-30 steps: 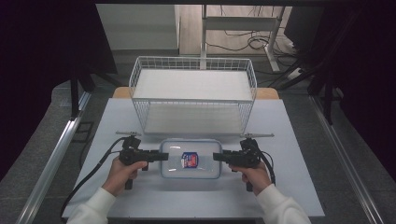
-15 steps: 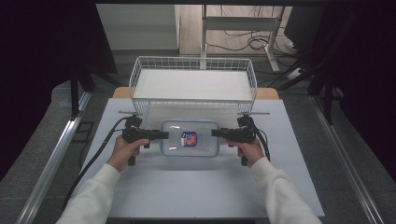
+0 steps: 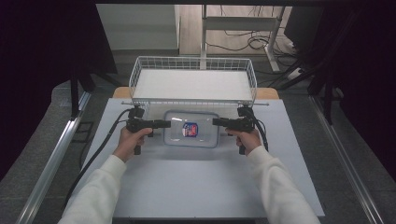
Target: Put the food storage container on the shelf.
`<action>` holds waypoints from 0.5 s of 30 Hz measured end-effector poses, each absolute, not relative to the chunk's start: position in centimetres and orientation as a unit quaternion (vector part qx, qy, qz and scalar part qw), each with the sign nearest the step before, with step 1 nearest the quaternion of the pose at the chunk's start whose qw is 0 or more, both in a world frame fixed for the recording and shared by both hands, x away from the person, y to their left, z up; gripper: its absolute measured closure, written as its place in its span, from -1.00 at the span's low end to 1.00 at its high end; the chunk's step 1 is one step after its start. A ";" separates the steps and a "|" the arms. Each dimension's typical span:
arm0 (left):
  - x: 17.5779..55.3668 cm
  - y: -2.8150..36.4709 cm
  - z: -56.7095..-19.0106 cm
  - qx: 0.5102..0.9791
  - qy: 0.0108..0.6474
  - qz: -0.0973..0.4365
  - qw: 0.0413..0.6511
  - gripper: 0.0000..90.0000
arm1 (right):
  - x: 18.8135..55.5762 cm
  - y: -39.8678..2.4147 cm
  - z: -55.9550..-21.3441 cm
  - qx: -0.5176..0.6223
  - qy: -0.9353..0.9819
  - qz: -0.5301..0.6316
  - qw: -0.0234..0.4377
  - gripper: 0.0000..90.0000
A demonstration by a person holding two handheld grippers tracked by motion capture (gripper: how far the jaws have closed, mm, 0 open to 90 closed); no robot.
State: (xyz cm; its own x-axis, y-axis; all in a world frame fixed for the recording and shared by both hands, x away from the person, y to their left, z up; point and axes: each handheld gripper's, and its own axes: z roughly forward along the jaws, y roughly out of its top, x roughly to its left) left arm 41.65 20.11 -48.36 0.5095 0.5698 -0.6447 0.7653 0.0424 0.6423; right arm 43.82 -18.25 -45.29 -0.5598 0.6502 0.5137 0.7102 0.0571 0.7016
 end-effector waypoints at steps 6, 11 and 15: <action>42.0 19.6 -49.6 0.700 0.480 -0.081 0.523 0.08 | 43.8 -18.2 -45.9 -0.462 -0.738 -0.492 -0.002 0.31; 41.9 19.8 -50.1 0.686 0.493 -0.075 0.531 0.08 | 43.6 -18.2 -46.6 -0.470 -0.722 -0.507 -0.008 0.31; 41.8 19.8 -50.4 0.680 0.499 -0.070 0.532 0.07 | 43.5 -17.9 -47.2 -0.482 -0.703 -0.522 -0.020 0.28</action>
State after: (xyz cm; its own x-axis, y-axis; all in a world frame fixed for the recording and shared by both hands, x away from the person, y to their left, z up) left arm 41.80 19.80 -50.44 0.4922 0.6045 -0.6264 0.7532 0.0650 0.6546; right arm 43.47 -17.89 -47.20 -0.5342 0.6994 0.4749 0.6573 -0.0097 0.7536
